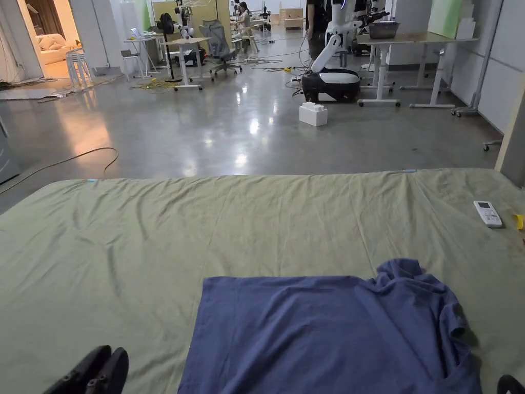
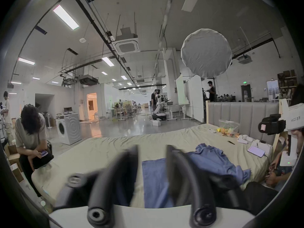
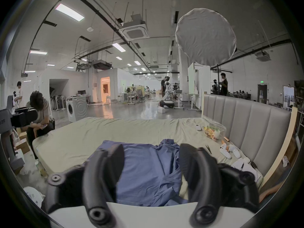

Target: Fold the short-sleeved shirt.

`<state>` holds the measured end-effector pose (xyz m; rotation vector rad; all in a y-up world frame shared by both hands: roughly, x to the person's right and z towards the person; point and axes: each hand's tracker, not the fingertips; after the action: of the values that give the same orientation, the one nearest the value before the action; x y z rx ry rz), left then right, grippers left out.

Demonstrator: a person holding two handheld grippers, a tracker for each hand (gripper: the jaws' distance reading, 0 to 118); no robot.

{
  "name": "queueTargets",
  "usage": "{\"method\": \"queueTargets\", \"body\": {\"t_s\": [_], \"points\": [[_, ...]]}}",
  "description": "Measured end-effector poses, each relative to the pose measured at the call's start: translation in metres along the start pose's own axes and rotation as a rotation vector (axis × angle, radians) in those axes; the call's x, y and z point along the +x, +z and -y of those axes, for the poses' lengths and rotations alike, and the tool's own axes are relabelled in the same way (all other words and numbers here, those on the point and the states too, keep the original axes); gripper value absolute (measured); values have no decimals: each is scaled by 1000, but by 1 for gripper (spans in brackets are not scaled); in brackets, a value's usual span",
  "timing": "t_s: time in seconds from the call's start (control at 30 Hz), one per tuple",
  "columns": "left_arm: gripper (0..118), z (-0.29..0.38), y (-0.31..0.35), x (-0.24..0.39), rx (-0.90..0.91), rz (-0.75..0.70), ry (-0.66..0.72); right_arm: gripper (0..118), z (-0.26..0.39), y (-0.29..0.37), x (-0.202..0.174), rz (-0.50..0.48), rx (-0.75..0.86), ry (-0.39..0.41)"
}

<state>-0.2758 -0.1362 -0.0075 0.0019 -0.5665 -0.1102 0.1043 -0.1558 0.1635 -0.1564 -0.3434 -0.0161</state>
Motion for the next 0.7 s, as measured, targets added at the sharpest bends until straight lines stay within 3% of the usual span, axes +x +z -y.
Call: {"method": "queueTargets", "body": {"t_s": [0.13, 0.2, 0.27, 0.33, 0.7], "points": [[4, 4, -5, 4, -45, 0, 30, 5, 3, 0, -6, 3, 8, 2], [3, 4, -6, 6, -64, 4, 24, 0, 2, -1, -8, 2, -22, 1], [0, 5, -6, 6, -71, 4, 19, 0, -3, 1, -11, 18, 47, 79], [0, 2, -7, 5, -77, 16, 15, 0, 1, -3, -9, 13, -1, 22], [0, 12, -15, -1, -105, 11, 40, 0, 1, -9, -9, 9, 8, 17]]}}
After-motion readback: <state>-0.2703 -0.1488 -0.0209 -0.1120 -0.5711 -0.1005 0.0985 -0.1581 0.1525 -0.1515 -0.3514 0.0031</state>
